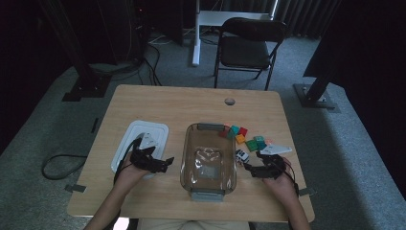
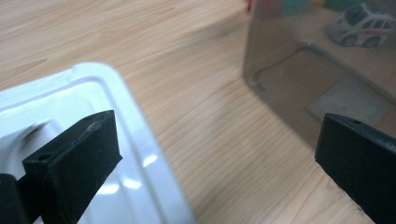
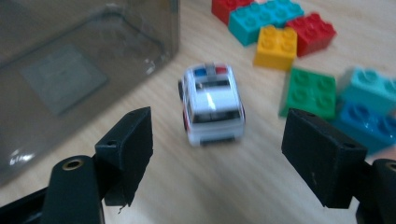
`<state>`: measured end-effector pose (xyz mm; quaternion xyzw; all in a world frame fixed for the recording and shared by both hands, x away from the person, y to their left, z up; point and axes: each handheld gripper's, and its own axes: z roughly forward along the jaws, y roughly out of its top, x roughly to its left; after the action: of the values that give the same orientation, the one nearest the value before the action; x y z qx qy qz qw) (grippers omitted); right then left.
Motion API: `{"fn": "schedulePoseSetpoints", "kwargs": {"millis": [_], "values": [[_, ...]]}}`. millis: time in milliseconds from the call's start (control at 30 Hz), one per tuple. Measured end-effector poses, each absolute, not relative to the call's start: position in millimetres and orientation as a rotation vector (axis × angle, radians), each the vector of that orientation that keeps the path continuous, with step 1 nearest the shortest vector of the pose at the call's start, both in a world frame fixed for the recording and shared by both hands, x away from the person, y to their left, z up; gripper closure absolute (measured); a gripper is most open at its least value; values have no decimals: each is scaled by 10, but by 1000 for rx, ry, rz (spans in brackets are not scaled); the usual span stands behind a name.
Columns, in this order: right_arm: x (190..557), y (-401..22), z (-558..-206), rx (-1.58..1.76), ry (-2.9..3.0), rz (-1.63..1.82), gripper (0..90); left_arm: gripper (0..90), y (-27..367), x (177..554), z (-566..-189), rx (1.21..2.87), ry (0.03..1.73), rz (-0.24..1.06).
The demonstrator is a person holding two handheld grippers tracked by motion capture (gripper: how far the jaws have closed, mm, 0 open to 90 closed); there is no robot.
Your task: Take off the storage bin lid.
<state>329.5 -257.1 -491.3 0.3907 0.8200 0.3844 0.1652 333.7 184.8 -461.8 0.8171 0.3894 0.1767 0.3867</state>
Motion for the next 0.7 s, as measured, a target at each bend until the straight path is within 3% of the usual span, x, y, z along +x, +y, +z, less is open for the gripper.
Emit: {"fn": "schedulePoseSetpoints", "kwargs": {"millis": [367, 700], "values": [[3631, -2372, -4966, 1070, 2413, 1073, 258, 5, 2440, 3199, -4646, 2053, 1134, 521], [3690, -2337, -5049, 1069, 2452, 1036, 314, 5, 3018, 3008, -4825, 2013, 1314, 556]]}}
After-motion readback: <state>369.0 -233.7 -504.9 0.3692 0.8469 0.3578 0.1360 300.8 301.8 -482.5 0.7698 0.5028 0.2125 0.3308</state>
